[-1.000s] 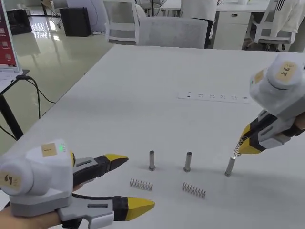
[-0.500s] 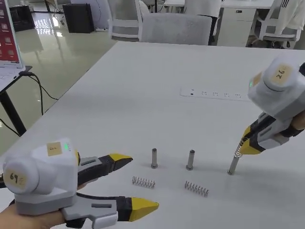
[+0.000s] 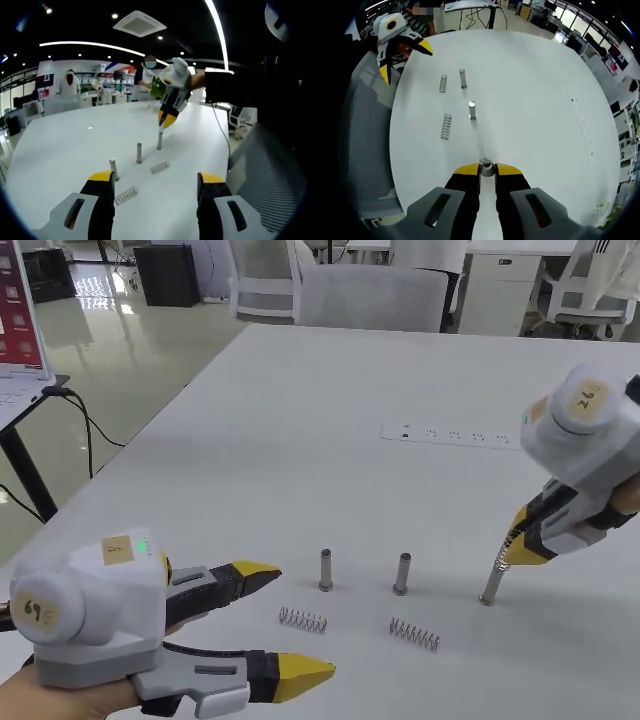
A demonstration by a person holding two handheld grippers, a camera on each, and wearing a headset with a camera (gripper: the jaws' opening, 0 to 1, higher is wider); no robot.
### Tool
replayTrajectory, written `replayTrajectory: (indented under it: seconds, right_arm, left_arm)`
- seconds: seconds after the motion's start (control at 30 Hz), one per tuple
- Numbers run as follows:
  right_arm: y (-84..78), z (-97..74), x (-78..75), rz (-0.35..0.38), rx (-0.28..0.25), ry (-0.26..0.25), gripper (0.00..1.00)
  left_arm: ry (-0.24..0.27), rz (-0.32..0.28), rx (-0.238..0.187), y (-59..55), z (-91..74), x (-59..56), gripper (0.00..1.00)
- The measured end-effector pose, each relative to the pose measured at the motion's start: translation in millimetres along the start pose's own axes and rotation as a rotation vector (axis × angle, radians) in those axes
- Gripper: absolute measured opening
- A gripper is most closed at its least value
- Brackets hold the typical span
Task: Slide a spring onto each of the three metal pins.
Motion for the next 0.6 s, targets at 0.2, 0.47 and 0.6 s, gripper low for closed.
replayTrajectory:
  seconds: [0.2, 0.47, 0.6]
  right_arm:
    - [-0.5, 5.5, 0.2, 0.004, 0.005, 0.008, 0.08]
    - [-1.5, 14.2, -0.1, 0.016, 0.01, 0.014, 0.08]
    - [-3.0, 20.6, -0.8, 0.027, 0.013, 0.019, 0.08]
  left_arm:
    - [-0.002, 0.001, 0.004, -0.1, 0.2, -0.3, 0.62]
    - [-0.003, 0.001, 0.006, -0.3, -0.2, -0.6, 0.62]
    - [-0.001, 0.002, 0.008, -0.7, -0.5, -0.8, 0.62]
Point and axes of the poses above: the centre of the closed fingertips' face, and the gripper's own axes: z roughly forward along the fingers, x roughly to its left, y roughly out of its top, the point moved 9 cm from there along -z, roughly backward along the fingers, and after that the axes turned 8 degrees about x, right-handed, at the moved point
